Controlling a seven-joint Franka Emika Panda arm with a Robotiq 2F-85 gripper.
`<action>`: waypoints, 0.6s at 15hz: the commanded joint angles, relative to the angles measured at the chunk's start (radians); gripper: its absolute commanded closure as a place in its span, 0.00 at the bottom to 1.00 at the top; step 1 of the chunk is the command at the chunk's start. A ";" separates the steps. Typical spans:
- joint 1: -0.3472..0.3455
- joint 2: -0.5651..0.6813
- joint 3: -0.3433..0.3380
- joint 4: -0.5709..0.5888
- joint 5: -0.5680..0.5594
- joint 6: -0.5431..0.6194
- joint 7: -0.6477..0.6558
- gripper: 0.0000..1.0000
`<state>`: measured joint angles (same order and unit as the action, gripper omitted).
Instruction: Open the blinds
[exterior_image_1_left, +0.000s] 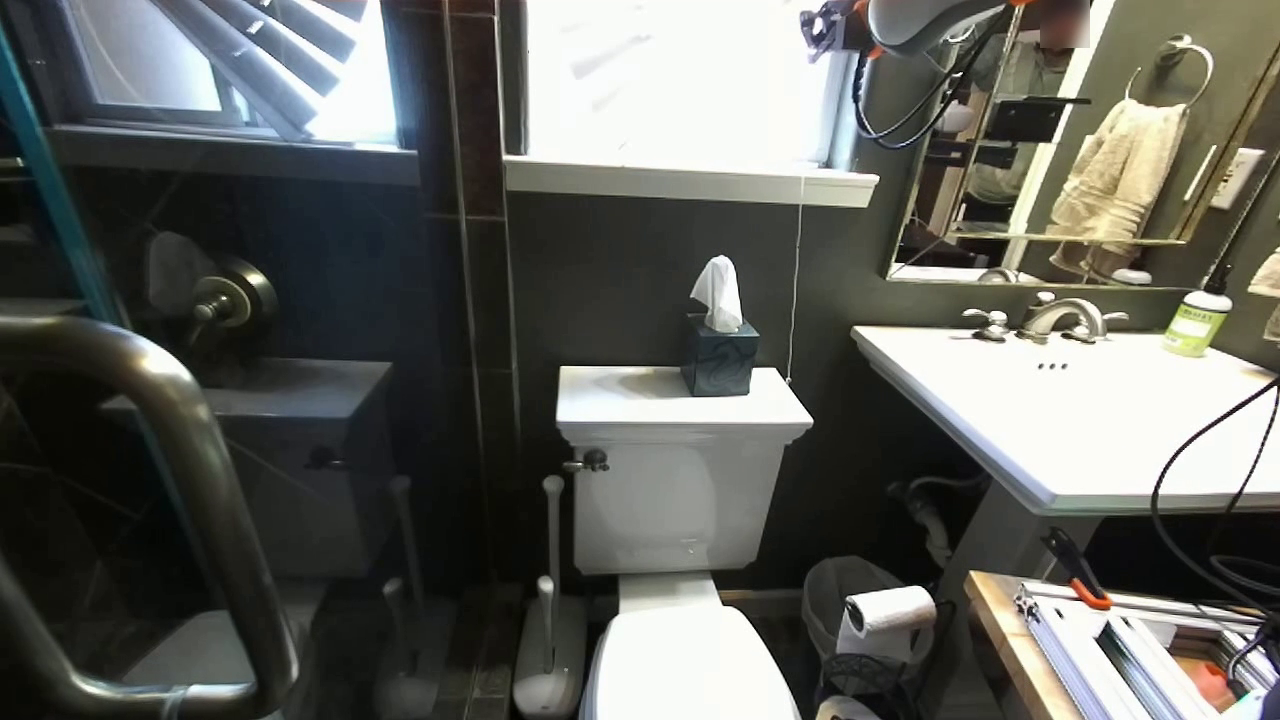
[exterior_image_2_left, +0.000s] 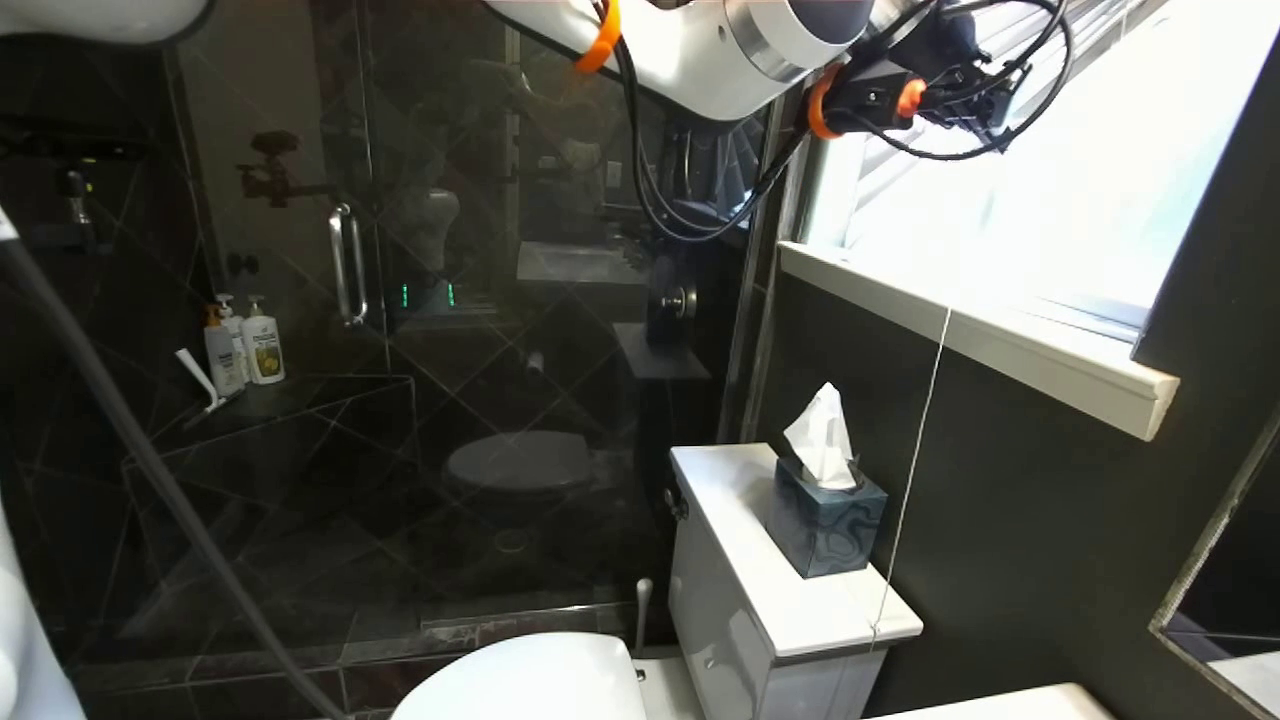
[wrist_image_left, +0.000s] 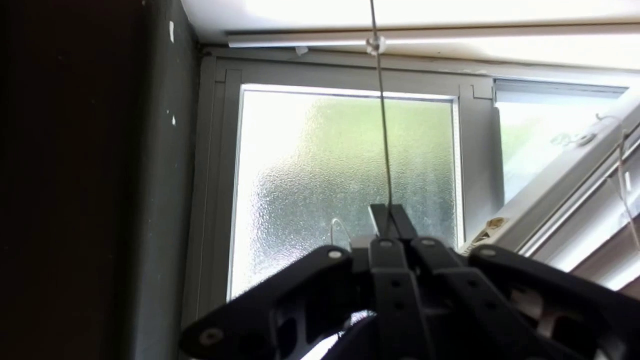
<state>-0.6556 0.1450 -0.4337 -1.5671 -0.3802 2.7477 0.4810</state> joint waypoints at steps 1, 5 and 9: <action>-0.003 -0.003 0.011 0.006 0.035 -0.008 -0.013 1.00; 0.041 -0.095 0.063 -0.102 0.279 -0.007 -0.190 1.00; 0.127 -0.177 0.086 -0.187 0.390 -0.061 -0.339 1.00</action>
<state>-0.5882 0.0676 -0.3535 -1.6545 -0.0590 2.7362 0.2426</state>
